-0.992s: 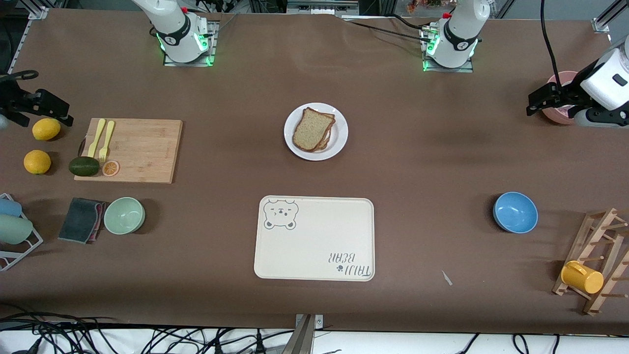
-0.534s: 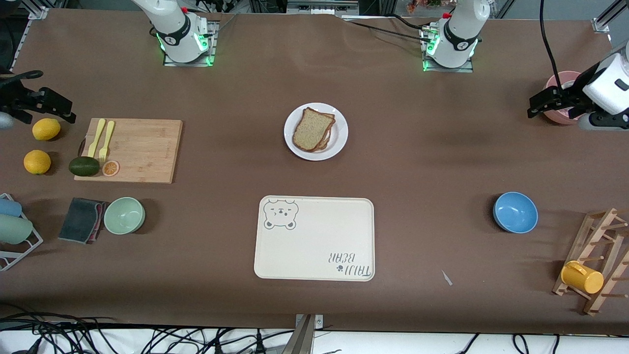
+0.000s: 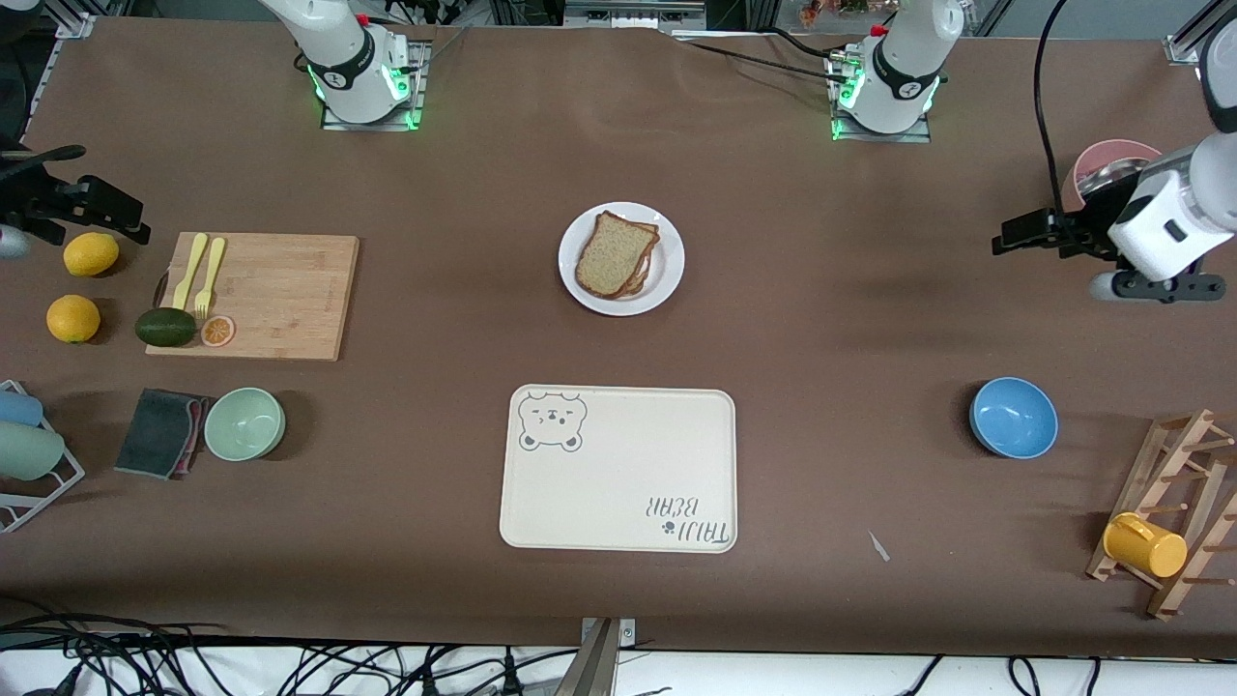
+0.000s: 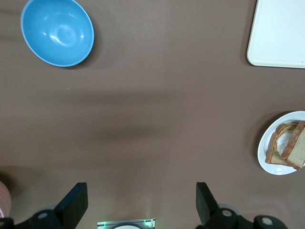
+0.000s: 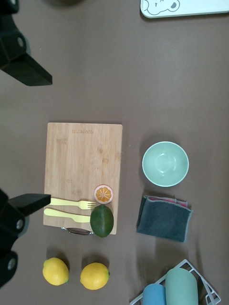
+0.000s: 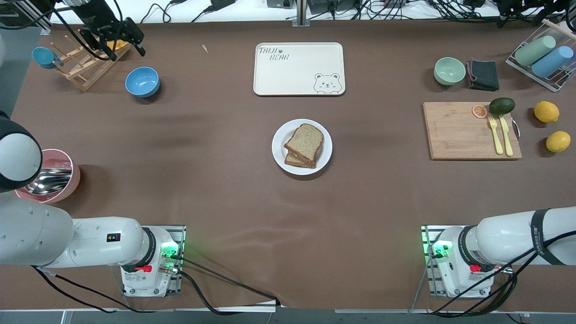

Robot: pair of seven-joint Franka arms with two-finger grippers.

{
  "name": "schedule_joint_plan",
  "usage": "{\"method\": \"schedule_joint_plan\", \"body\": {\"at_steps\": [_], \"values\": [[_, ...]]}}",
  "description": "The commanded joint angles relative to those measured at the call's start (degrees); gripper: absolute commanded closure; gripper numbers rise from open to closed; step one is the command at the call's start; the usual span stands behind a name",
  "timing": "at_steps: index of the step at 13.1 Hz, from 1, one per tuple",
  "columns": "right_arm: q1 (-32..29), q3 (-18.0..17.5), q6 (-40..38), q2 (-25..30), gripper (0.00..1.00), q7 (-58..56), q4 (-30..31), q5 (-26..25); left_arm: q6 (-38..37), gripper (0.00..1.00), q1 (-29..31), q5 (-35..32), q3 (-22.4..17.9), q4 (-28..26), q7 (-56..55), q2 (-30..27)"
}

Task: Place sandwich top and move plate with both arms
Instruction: 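Reach the left gripper toward the rim of the white plate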

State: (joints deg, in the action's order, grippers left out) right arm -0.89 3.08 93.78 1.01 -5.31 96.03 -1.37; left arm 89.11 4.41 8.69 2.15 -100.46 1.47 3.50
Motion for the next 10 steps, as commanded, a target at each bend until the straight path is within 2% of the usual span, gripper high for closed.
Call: {"method": "schedule_joint_plan", "body": {"at_steps": [1,4,6,8,10], "values": [[-0.2,0.1,-1.1,-0.4,0.0,-0.1,-1.1,0.7,-0.3,0.0,0.7,5.0,0.3,1.6,0.7,5.4],[-0.2,0.0,-1.1,-0.5,0.0,-0.3,-1.1,0.8,-0.3,0.0,1.3,9.1,0.3,2.1,0.9,7.5],[-0.1,0.0,-0.8,-0.7,0.0,-0.3,-1.2,1.0,-0.3,0.0,1.4,14.2,0.2,1.7,1.5,9.7],[-0.3,0.3,-0.9,-0.8,0.0,-0.3,-1.2,3.6,-0.3,0.0,1.4,18.0,0.2,1.1,2.2,12.0],[-0.7,0.9,-0.9,-1.3,0.0,-0.3,-1.2,4.0,1.5,0.0,1.4,20.0,0.2,-0.3,5.5,13.5]]}}
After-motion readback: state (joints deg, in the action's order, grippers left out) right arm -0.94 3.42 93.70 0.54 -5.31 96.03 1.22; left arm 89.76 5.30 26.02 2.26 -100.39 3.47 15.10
